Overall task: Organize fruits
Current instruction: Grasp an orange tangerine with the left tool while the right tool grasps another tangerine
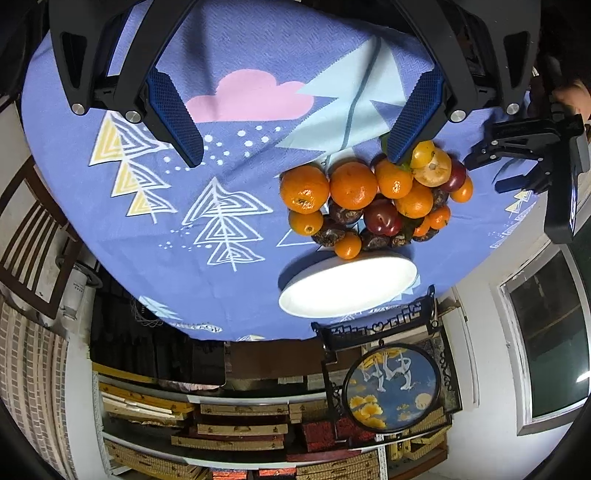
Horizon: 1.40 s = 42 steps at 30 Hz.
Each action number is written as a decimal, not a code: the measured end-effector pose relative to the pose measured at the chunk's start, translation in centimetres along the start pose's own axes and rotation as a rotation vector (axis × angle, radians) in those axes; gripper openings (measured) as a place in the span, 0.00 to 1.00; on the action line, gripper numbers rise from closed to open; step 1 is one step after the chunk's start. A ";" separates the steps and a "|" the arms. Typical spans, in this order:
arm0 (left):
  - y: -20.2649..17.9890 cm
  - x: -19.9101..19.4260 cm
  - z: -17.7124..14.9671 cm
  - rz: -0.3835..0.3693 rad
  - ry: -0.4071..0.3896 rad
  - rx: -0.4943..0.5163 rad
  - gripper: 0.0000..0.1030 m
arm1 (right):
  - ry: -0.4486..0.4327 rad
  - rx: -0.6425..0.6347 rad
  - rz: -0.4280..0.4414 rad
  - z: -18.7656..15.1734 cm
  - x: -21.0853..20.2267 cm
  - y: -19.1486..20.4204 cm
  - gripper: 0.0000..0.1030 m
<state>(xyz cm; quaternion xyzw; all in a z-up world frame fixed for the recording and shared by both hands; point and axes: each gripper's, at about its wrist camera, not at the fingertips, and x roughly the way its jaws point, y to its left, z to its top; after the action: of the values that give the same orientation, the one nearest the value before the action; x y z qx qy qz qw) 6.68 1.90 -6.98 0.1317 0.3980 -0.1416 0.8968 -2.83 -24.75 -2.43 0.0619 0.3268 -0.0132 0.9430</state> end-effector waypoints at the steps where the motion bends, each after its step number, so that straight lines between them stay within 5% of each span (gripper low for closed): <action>1: -0.2 0.2 0.2 -0.006 -0.004 0.004 0.81 | 0.001 -0.009 0.000 0.0 0.1 0.2 0.97; 8: -1.3 1.1 1.2 -0.083 -0.022 0.056 0.46 | 0.019 -0.008 -0.004 0.1 1.0 0.2 0.97; 15: -1.0 1.9 1.6 -0.153 -0.049 0.056 0.42 | 0.039 0.004 -0.010 0.3 1.7 -0.6 0.97; 23: 0.5 1.1 1.1 -0.191 -0.088 -0.060 0.39 | 0.095 0.002 0.066 0.8 4.0 -1.6 0.90; 26: 1.2 0.6 1.0 -0.188 -0.108 -0.094 0.39 | 0.107 -0.024 0.074 1.2 5.2 -1.3 0.75; 28: 1.4 0.4 1.0 -0.186 -0.106 -0.108 0.39 | 0.147 -0.075 0.062 1.3 6.6 -0.7 0.43; 29: 1.4 0.3 1.0 -0.187 -0.106 -0.111 0.39 | 0.163 -0.096 0.055 1.3 7.1 -0.6 0.40; 35: 1.3 -0.1 0.6 -0.193 -0.096 -0.107 0.39 | 0.222 -0.154 0.126 2.0 9.0 -0.7 0.50; 37: 1.2 -0.2 0.5 -0.192 -0.096 -0.105 0.39 | 0.223 -0.162 0.113 2.2 9.1 -0.6 0.60; 42: 1.0 -0.3 0.4 -0.193 -0.097 -0.104 0.39 | 0.233 -0.219 0.069 3.0 9.9 0.2 0.62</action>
<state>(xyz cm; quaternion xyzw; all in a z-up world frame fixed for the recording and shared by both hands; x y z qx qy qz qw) 7.13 2.76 -6.42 0.0390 0.3719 -0.2126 0.9028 6.84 -24.80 -6.21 -0.0291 0.4312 0.0620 0.8997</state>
